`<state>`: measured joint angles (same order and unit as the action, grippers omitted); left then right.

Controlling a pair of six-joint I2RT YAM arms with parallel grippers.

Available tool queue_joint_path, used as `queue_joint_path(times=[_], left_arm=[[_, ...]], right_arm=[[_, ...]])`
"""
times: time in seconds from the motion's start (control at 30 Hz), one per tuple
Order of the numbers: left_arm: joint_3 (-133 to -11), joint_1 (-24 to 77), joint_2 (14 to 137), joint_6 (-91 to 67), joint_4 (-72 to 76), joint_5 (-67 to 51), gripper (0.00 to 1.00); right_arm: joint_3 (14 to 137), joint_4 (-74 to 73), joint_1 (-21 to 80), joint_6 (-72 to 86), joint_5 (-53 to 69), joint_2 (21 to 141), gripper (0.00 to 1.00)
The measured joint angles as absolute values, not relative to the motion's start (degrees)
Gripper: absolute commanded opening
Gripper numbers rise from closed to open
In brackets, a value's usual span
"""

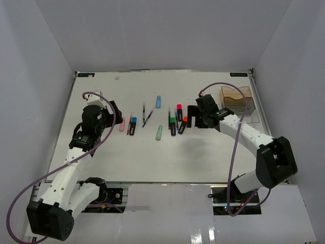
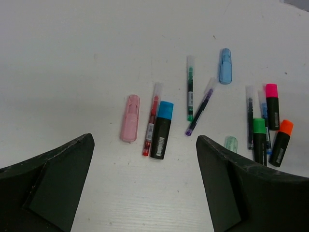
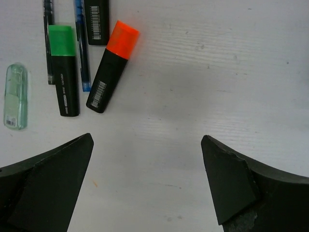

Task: Sort the stationery into containers
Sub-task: Pick up the pen from the center of the board.

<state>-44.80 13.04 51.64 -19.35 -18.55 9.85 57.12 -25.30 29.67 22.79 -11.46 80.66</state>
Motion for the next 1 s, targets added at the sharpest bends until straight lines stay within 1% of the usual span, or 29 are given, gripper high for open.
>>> queue_joint_path(times=[0.03, 0.23, 0.3, 0.33, 0.43, 0.53, 0.57, 0.63, 0.9, 0.93, 1.0], left_arm=[[-44.18, 12.86, 51.48, -19.33, -18.48, 9.56, 0.98], [-41.5, 12.45, 49.65, -19.51, -18.81, 8.78, 0.98], [-41.5, 12.43, 49.63, -19.55, -18.74, 8.51, 0.98], [-41.5, 12.43, 49.63, -19.55, -18.76, 8.43, 0.98], [-41.5, 12.14, 49.63, -19.57, -18.76, 8.05, 0.98], [-41.5, 12.1, 49.65, -19.57, -18.76, 7.62, 0.98], [-41.5, 12.1, 49.65, -19.59, -18.79, 7.44, 0.98], [-41.5, 12.1, 49.67, -19.59, -18.79, 7.05, 0.98], [-41.5, 12.05, 49.67, -19.64, -18.76, 6.39, 0.98], [-41.5, 12.05, 49.67, -19.64, -18.79, 6.35, 0.98], [-41.5, 12.05, 49.67, -19.75, -18.76, 6.22, 0.98]], right_arm=[[58.0, -24.86, 30.41, 24.05, -12.43, 82.94, 0.94], [63.68, -22.09, 33.43, 30.2, -16.05, 93.45, 0.89], [65.49, -21.21, 34.33, 31.9, -16.97, 96.6, 0.87], [66.26, -21.04, 34.7, 32.67, -17.5, 97.93, 0.84], [68.51, -20.82, 35.81, 34.76, -19.51, 101.69, 0.81], [69.52, -20.78, 36.47, 36.32, -20.88, 103.85, 0.79], [69.65, -20.75, 36.62, 36.8, -21.28, 104.33, 0.76], [69.65, -20.8, 36.73, 37.67, -22.35, 105.08, 0.73], [69.65, -20.75, 36.64, 39.46, -24.97, 107.5, 0.67], [69.65, -20.71, 36.64, 39.59, -25.15, 107.9, 0.65], [69.65, -20.6, 36.62, 39.92, -25.76, 108.64, 0.63]])
